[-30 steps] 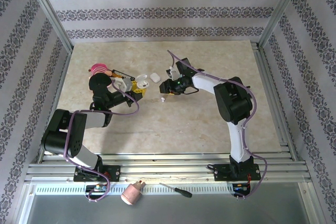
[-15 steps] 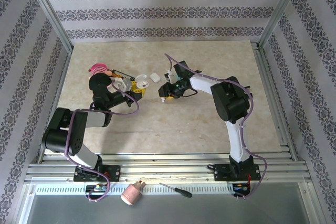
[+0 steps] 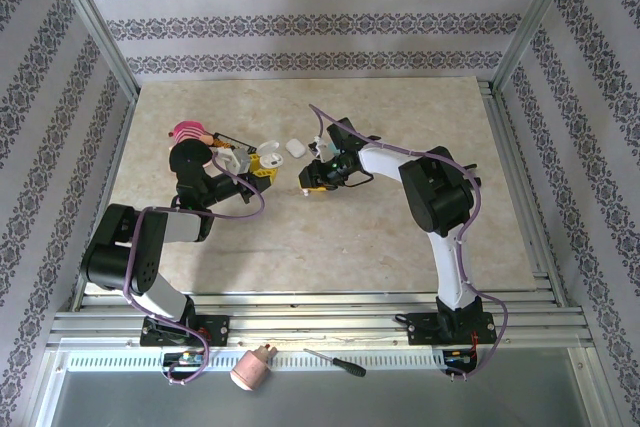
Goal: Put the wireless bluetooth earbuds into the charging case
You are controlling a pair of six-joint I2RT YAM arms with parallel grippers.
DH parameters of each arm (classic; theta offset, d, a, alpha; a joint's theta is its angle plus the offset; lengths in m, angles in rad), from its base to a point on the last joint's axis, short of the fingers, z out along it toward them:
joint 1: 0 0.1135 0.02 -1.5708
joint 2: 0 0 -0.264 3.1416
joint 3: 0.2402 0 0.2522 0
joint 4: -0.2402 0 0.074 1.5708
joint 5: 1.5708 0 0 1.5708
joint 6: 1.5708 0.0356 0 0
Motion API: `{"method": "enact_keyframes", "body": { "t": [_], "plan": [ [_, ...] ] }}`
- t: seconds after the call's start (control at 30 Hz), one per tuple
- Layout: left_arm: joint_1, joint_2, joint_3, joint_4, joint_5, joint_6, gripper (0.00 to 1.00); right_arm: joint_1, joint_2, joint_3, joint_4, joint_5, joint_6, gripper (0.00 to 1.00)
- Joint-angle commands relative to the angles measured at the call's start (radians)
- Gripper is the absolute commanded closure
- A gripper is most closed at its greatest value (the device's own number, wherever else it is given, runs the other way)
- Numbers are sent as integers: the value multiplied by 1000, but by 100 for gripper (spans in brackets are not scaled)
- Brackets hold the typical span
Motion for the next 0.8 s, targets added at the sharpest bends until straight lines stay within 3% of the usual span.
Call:
{"method": "enact_keyframes", "body": {
  "t": [0.0, 0.77],
  "plan": [
    [15, 12, -6, 65, 27, -14, 77, 5, 25, 14, -25, 8, -14, 59],
    [16, 30, -7, 104, 29, -38, 77, 16, 71, 77, -115, 104, -34, 71]
  ]
}}
